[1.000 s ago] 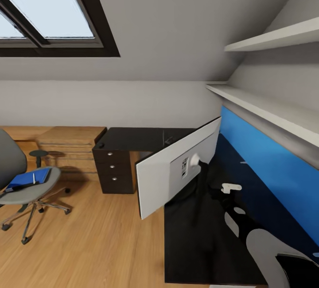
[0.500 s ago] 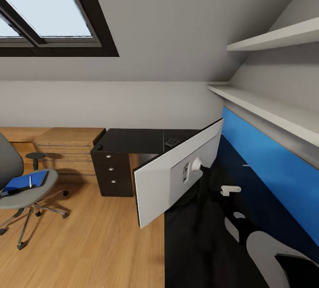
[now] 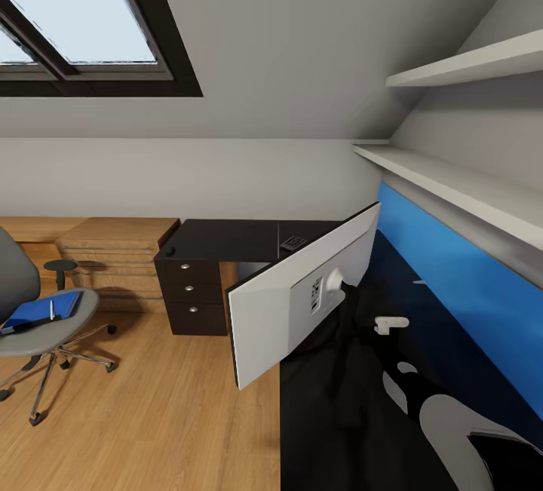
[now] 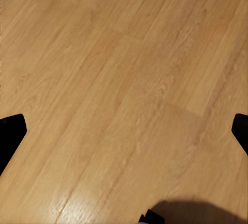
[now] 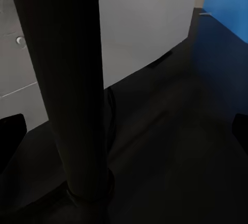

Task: In the bedroom, organize the workspace by keeping the computer under the desk, ensuring the monitor is on the desk, placing the keyboard on the desk next to the monitor, placing the mouse on the desk next to the keyboard, moving the folder from the swivel chair onto the desk next to the mouse, stacking the notebook on top of the folder with the pen on top of the notebook, and positioning the swivel chair next to the desk.

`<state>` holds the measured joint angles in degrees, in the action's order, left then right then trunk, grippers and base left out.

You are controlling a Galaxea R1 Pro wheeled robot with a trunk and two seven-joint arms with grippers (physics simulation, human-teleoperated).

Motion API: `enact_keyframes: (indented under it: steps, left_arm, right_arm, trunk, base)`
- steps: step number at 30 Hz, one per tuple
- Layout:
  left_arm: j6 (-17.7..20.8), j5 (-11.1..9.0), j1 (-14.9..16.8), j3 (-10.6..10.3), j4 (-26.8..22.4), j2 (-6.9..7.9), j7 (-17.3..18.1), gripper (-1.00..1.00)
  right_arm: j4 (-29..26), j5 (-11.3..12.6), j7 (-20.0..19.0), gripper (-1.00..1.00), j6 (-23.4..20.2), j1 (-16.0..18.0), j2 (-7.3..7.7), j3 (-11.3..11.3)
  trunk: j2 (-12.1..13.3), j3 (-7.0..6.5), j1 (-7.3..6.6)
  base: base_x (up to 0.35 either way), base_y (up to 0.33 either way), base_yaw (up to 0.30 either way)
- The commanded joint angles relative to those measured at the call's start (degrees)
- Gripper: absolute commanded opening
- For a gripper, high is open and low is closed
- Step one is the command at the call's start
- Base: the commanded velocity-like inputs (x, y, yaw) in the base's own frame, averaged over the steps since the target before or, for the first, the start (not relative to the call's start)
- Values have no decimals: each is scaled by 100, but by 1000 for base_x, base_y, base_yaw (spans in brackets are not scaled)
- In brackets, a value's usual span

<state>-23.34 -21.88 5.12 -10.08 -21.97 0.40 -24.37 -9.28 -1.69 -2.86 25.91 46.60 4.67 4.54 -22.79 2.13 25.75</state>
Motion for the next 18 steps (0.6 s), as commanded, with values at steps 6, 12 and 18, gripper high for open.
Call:
enact_keyframes:
  steps: [6,12,18]
  left_arm:
    - [-21,-42,6,43,-27,11,-39,100]
    - [-21,-42,7,223,-323,13,-37,100]
    - [-114,-41,6,295,-911,4,-49,100]
  right_arm:
    - [6,-42,-30,100,13,7,-1,47]
    - [5,-49,-22,100,-10,7,-1,45]
    - [5,-50,-13,100,-28,7,-1,39]
  trunk:
    - [-13,13,4]
    - [-13,13,4]
    - [-13,13,4]
  base:
    - [0,0,0]
    - [0,0,0]
    - [0,0,0]
